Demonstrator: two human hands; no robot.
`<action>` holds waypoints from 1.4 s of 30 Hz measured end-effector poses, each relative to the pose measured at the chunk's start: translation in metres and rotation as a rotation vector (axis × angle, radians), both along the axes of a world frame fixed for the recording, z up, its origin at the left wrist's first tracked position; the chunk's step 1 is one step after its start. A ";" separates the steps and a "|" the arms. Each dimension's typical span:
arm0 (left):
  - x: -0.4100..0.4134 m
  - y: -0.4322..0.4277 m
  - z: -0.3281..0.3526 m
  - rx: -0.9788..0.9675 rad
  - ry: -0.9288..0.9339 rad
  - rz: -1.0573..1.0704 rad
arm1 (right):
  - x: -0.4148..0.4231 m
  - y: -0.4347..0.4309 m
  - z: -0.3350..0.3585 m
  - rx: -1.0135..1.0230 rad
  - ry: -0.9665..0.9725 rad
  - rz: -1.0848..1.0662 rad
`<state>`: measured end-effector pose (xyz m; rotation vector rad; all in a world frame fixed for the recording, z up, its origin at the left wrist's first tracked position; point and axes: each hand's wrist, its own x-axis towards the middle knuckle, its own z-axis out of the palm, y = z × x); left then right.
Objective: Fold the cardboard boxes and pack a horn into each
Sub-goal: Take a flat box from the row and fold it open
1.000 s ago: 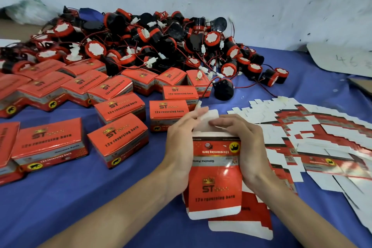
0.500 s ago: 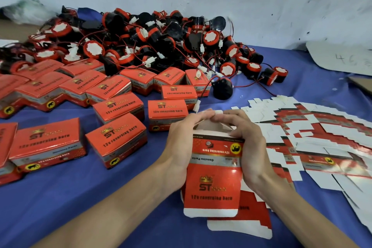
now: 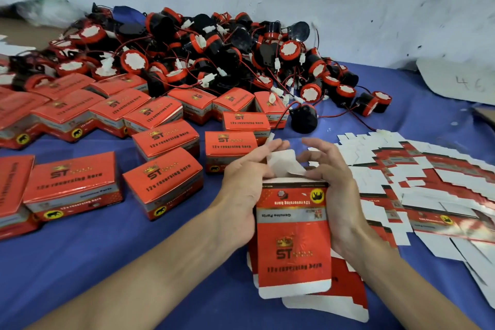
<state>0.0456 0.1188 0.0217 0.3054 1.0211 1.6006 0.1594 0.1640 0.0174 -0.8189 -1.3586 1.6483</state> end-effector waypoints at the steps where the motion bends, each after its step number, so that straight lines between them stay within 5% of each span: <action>1: 0.000 -0.006 0.000 0.026 0.047 0.014 | 0.000 -0.001 -0.001 0.042 -0.014 -0.008; 7: -0.001 -0.008 0.003 0.138 0.147 0.168 | 0.010 -0.010 -0.009 0.483 -0.030 0.186; 11: 0.000 -0.013 0.003 0.183 0.298 0.144 | 0.008 -0.008 -0.007 0.663 -0.084 0.079; 17: 0.011 -0.027 -0.011 0.504 0.588 0.065 | 0.005 -0.006 -0.004 0.594 -0.017 -0.175; 21: 0.017 -0.028 -0.018 0.462 0.888 0.122 | 0.006 -0.004 -0.002 0.530 -0.016 -0.230; 28: 0.010 -0.020 -0.019 0.317 0.794 0.312 | 0.007 -0.007 -0.008 0.418 0.135 -0.053; 33: 0.002 -0.020 -0.015 0.296 0.918 0.491 | 0.002 -0.011 -0.011 0.451 -0.043 0.045; 42: 0.013 -0.023 -0.009 0.420 0.627 0.191 | 0.001 -0.014 -0.011 0.597 -0.073 -0.103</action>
